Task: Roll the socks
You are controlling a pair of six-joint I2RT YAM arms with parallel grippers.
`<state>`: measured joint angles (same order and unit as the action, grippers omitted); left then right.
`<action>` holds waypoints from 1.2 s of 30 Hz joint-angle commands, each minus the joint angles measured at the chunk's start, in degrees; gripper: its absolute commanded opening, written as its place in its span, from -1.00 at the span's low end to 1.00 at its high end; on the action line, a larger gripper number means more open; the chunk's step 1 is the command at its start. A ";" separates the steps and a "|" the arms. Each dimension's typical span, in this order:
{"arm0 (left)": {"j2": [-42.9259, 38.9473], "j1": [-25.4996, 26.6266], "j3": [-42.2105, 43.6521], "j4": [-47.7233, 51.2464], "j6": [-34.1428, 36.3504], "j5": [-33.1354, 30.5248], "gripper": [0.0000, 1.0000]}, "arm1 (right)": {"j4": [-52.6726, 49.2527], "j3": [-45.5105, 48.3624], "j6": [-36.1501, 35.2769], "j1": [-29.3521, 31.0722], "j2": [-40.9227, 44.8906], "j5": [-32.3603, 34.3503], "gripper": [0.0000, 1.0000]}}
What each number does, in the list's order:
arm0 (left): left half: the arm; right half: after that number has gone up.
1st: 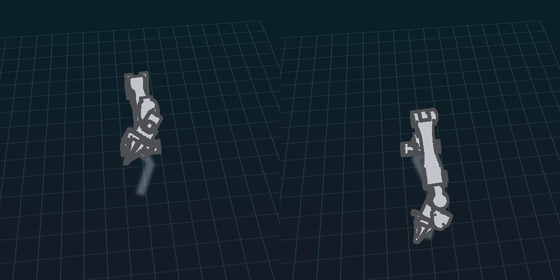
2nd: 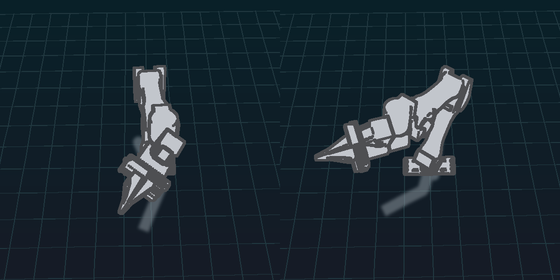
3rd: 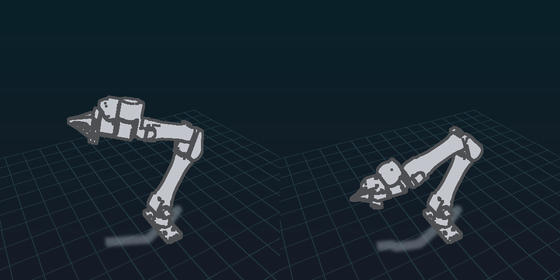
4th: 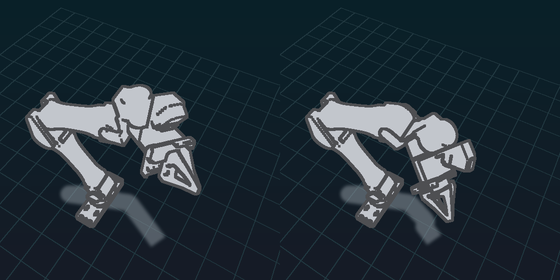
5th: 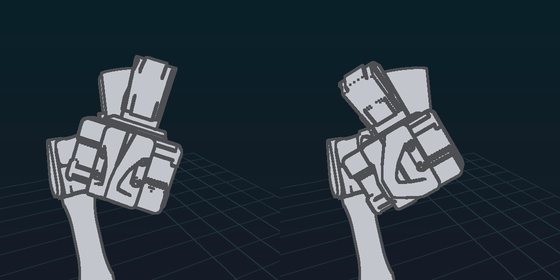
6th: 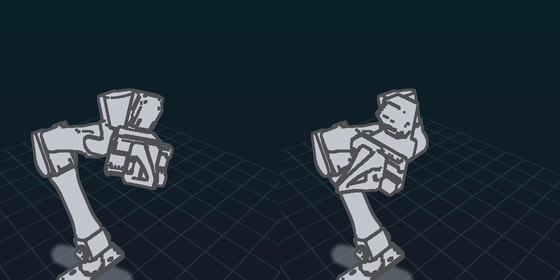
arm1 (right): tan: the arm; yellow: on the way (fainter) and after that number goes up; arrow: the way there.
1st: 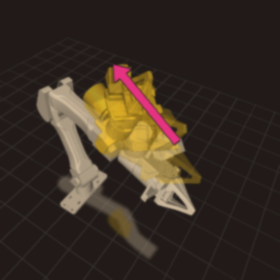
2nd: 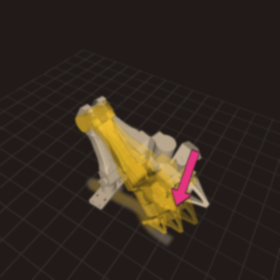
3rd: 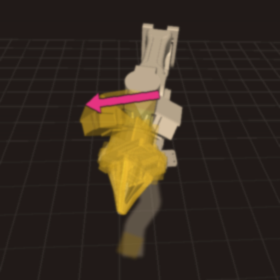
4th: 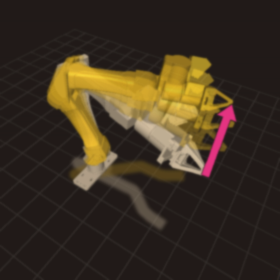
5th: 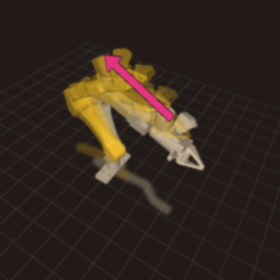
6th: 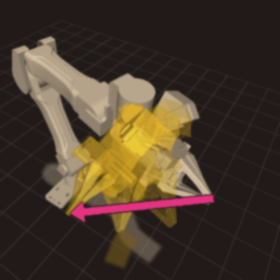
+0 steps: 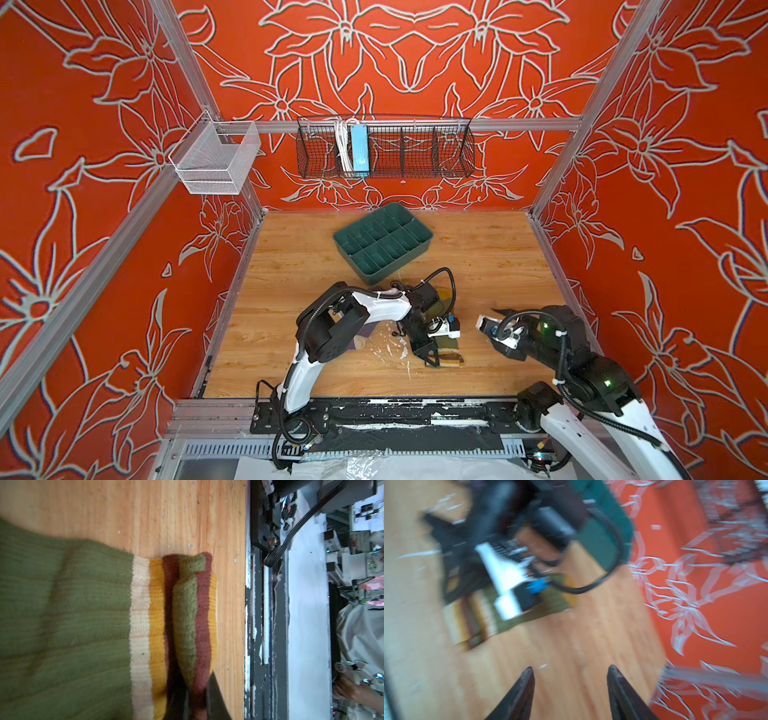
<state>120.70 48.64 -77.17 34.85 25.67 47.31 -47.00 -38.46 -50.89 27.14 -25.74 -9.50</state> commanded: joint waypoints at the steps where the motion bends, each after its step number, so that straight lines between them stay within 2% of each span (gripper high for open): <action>1: 5.64 -1.00 0.60 5.89 -0.30 -3.54 -1.00 | -7.89 2.74 -2.45 9.88 -1.50 3.95 0.16; 5: 6.91 -1.09 0.13 5.83 -0.40 -3.47 -1.00 | -2.76 5.57 2.19 23.28 -6.96 14.46 0.16; 11: 7.42 -1.09 -0.18 5.92 -0.40 -4.41 -1.00 | 10.65 9.06 6.77 35.57 -22.83 20.73 0.18; 15: 6.97 -1.09 0.09 5.86 -0.32 -4.73 -1.00 | 18.42 8.78 9.27 36.41 -34.19 24.67 0.17; 20: 6.40 -1.09 0.09 6.04 -0.25 -5.27 -1.00 | 25.42 10.96 10.63 36.41 -38.85 24.90 0.13; 23: 5.54 -1.09 0.09 6.22 0.26 -5.62 -1.00 | 27.25 12.42 11.51 36.41 -40.70 24.75 -0.01; 26: 3.92 -1.09 0.67 5.29 0.13 -5.65 -1.00 | 26.72 12.95 11.86 36.41 -42.49 24.54 -0.25; 28: 2.85 -1.09 0.88 4.97 0.34 -5.44 -0.90 | 26.70 12.83 11.87 36.41 -43.45 23.94 -0.39; 32: 1.69 -1.09 1.08 4.62 0.42 -5.64 -0.76 | 27.05 12.86 11.83 36.40 -44.48 23.51 -0.50; 35: -0.76 -1.09 1.97 3.54 0.12 -6.82 -0.59 | 25.23 12.46 11.59 36.37 -44.42 21.76 -0.78; 36: -2.52 -1.09 3.03 2.10 -0.13 -7.51 -0.48 | 24.47 12.41 11.52 36.41 -44.19 20.88 -0.86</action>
<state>120.16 47.31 -76.88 36.69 24.86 47.66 -19.31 -27.16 -39.38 63.51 -68.75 14.31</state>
